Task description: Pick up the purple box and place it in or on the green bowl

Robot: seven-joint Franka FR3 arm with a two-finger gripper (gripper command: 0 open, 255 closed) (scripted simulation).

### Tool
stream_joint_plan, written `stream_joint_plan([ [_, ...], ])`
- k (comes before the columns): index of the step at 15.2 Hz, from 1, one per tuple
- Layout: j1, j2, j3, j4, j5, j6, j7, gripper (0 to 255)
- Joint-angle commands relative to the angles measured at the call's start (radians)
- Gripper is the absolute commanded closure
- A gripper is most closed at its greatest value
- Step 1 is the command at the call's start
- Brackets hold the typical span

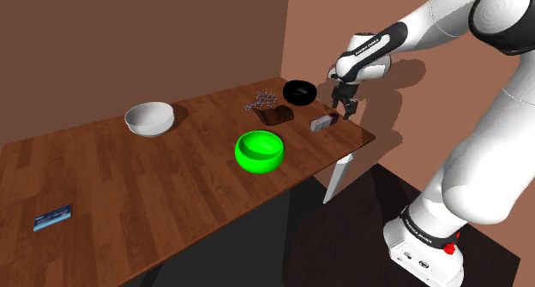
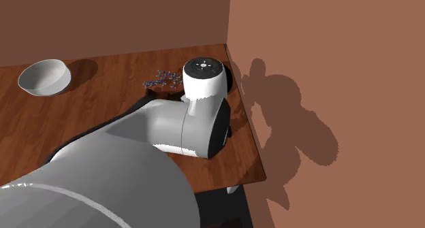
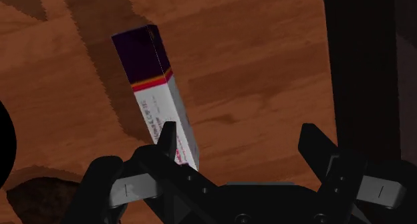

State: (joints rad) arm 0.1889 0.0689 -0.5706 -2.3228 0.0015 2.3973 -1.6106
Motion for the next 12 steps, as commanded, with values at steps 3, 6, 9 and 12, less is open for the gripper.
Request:
stream_joint_plan([
  [3,-0.036,0.173,0.055,0.103,0.158,0.05,-0.273,0],
  [6,-0.086,0.29,0.123,0.196,0.238,0.067,-0.437,0],
  [9,-0.098,0.317,0.139,0.2,0.255,0.088,-0.454,0],
  [12,-0.11,0.351,0.154,0.202,0.278,0.117,-0.47,0],
])
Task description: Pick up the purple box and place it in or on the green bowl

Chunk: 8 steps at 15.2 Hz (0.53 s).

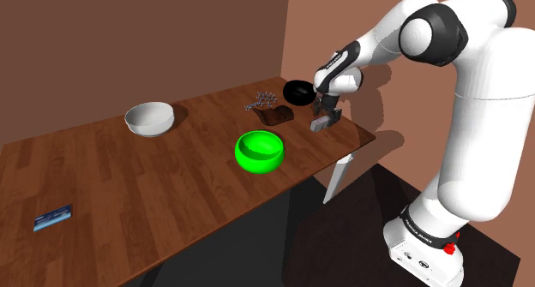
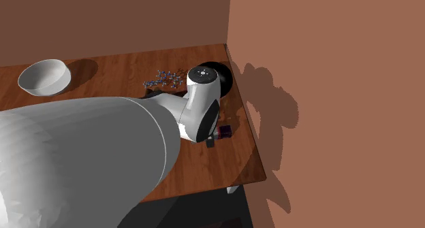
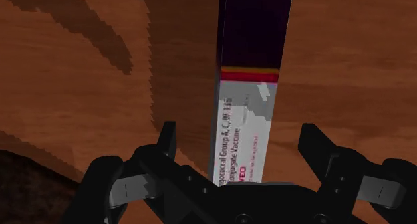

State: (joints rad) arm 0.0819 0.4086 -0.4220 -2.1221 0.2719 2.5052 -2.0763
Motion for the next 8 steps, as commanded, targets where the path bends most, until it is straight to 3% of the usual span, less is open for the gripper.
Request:
stream_joint_plan([
  [1,-0.007,0.022,0.011,0.002,0.015,0.019,-0.009,0],
  [8,-0.013,0.04,0.019,0.004,0.027,0.034,-0.017,0],
])
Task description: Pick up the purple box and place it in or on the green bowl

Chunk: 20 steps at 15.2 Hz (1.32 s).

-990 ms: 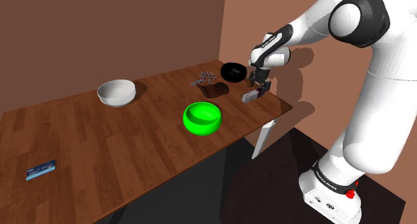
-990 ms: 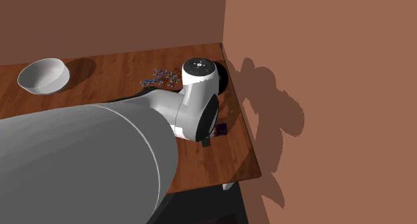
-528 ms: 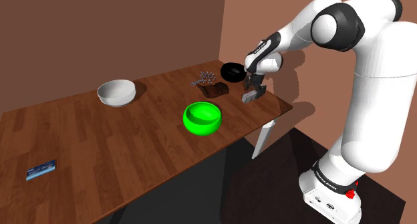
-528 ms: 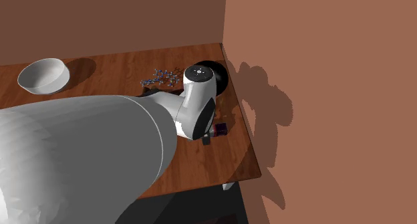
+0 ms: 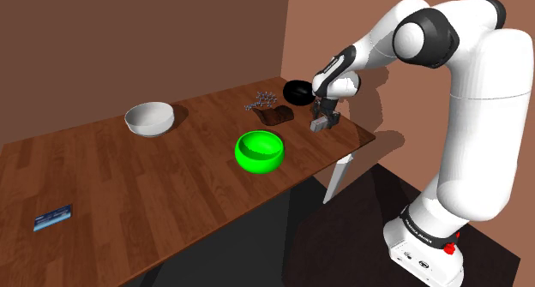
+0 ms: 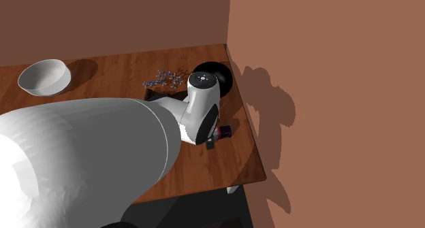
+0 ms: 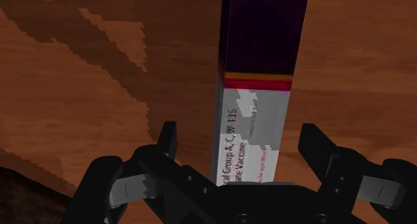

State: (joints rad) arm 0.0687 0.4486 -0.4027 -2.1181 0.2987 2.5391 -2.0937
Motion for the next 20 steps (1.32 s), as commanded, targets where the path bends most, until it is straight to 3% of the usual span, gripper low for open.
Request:
stream_joint_plan([
  [1,0.0,0.0,0.0,0.0,0.0,0.0,0.0,0],
  [2,0.0,0.0,0.0,0.0,0.0,0.0,0.0,0],
  [3,0.0,0.0,0.0,0.0,0.0,0.0,0.0,255],
  [12,0.0,0.0,0.0,0.0,0.0,0.0,0.0,255],
  [20,0.03,-0.087,-0.04,0.0,-0.06,-0.08,0.041,255],
])
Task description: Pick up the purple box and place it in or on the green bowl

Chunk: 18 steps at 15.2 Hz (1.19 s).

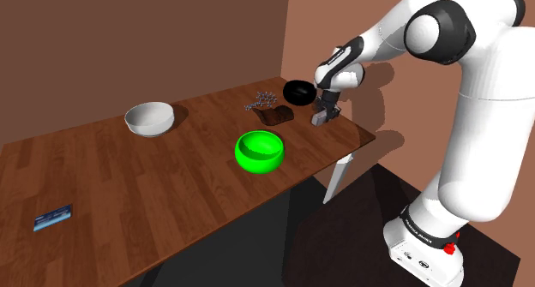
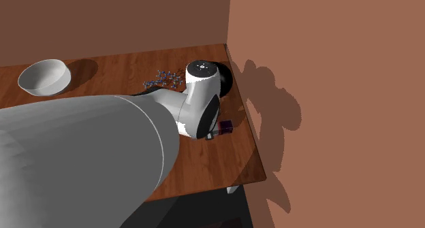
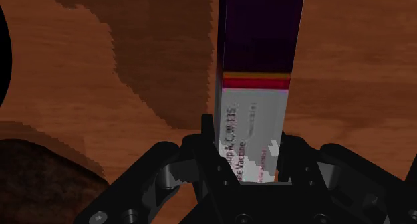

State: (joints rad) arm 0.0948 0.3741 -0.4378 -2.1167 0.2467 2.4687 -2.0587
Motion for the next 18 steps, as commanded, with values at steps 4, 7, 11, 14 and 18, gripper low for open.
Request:
stream_joint_plan([
  [4,0.016,-0.053,-0.021,0.004,-0.038,-0.052,0.026,255],
  [7,0.024,-0.082,-0.032,0.01,-0.06,-0.085,0.04,255],
  [11,0.034,-0.12,-0.044,0.022,-0.087,-0.129,0.059,255],
  [14,0.039,-0.147,-0.051,0.033,-0.106,-0.164,0.072,255],
  [18,0.046,-0.18,-0.058,0.052,-0.13,-0.21,0.088,255],
])
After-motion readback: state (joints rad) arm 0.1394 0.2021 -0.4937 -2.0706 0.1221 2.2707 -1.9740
